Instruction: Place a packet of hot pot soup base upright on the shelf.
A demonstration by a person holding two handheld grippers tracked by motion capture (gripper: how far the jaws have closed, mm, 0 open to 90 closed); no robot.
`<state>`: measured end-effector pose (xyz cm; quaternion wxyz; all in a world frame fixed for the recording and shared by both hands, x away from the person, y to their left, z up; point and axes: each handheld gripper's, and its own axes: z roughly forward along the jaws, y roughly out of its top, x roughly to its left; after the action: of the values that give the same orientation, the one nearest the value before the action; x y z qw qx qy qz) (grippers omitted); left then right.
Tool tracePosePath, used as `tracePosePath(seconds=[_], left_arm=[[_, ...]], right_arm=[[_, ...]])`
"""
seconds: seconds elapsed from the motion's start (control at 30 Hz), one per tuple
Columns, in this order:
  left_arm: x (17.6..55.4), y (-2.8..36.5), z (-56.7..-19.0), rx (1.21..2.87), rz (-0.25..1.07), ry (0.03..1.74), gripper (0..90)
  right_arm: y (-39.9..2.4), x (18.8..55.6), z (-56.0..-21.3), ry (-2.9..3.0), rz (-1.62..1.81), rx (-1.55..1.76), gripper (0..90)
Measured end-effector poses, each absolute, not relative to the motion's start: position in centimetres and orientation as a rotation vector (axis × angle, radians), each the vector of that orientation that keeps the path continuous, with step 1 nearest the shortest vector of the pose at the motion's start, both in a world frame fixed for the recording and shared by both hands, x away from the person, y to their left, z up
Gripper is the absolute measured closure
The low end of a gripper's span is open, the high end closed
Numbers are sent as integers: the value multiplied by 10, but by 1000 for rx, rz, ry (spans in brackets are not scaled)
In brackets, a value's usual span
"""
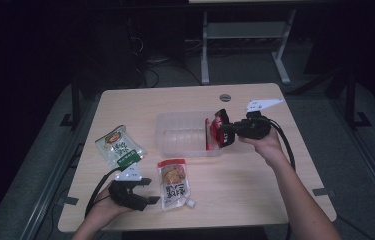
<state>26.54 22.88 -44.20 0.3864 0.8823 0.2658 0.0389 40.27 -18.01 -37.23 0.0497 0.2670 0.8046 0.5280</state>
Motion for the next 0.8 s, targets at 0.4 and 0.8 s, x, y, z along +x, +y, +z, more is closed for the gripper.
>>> tracePosePath(seconds=[0.4,0.8], left_arm=[[249,248,-444,2231,131,758,271],[239,258,-446,2236,140,801,271]], right_arm=[[-165,424,-390,2495,1566,832,900],[-155,437,-395,2502,1518,846,900]])
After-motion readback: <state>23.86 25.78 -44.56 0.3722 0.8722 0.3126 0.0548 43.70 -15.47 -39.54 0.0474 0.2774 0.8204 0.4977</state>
